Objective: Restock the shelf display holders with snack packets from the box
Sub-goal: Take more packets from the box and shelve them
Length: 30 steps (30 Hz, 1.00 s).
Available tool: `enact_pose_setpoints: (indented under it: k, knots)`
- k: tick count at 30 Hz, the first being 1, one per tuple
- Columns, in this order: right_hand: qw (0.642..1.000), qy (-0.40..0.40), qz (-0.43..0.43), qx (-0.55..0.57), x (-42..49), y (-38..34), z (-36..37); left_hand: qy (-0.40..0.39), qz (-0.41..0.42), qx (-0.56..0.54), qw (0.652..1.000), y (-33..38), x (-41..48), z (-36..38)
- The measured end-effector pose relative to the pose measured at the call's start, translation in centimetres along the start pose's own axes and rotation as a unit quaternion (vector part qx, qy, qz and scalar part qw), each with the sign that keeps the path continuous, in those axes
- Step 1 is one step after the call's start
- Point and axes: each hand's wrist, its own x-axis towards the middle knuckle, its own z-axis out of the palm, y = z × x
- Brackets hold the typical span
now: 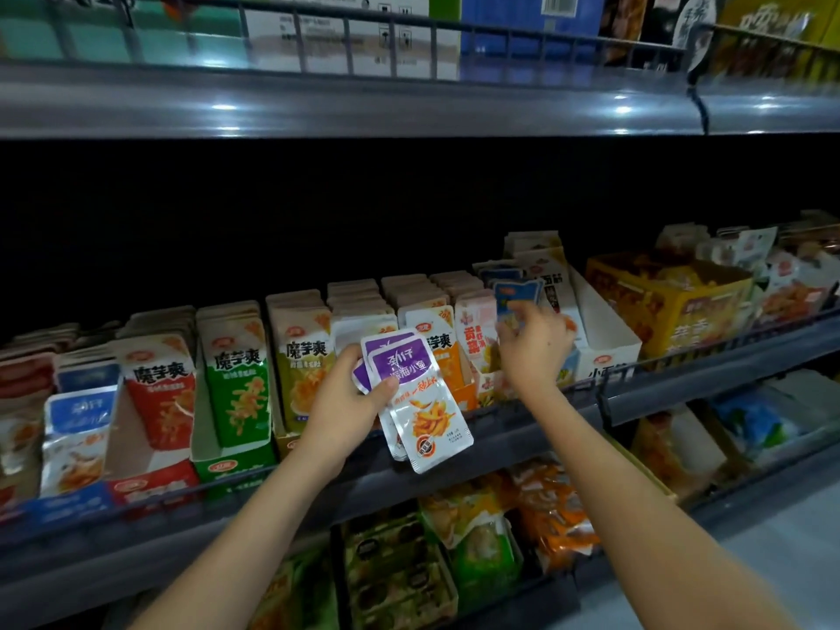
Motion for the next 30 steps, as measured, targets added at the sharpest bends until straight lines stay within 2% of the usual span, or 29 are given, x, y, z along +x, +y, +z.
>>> enact_pose_setpoints:
  k: [1, 3, 5, 8, 11, 16, 21, 25, 30]
  knots:
    - [0.994, -0.036, 0.014, 0.098, -1.0, -1.3, -1.2, -0.004, 0.0, -0.003, 1.0, 0.2, -0.5, -0.5]
    - [0.939, -0.197, 0.057, 0.277, -3.6, -4.8, -3.9, -0.013, -0.001, 0.0, 1.0, 0.4, -1.5, -1.9]
    - [0.877, -0.339, 0.065, 0.334, -6.5, -8.2, -5.9, -0.013, 0.0, 0.006, 1.0, 0.4, -2.7, -3.7]
    - [0.817, -0.436, 0.056, 0.375, -10.1, -12.1, -6.8, 0.018, -0.023, 0.001, 1.0, 0.4, -4.6, -6.6]
    - [0.802, -0.43, 0.07, 0.409, -12.3, -15.6, -6.5, 0.077, -0.05, -0.013, 0.996, 0.7, -6.8, -9.8]
    - [0.777, -0.404, 0.122, 0.467, -16.3, -22.2, -5.4, 0.139, -0.081, -0.097, 0.982, 0.5, -10.2, -15.6]
    - [0.768, -0.404, 0.089, 0.488, -20.6, -29.6, -4.3, 0.181, -0.11, -0.121, 0.97, 0.5, -13.6, -21.7]
    - [0.776, -0.421, 0.032, 0.468, -24.1, -35.3, -2.7, 0.216, -0.093, -0.068, 0.97, -0.3, -16.1, -27.6]
    - [0.749, -0.45, 0.024, 0.486, -27.4, -41.8, -0.1, 0.239, -0.074, -0.046, 0.967, -1.8, -17.4, -34.9]
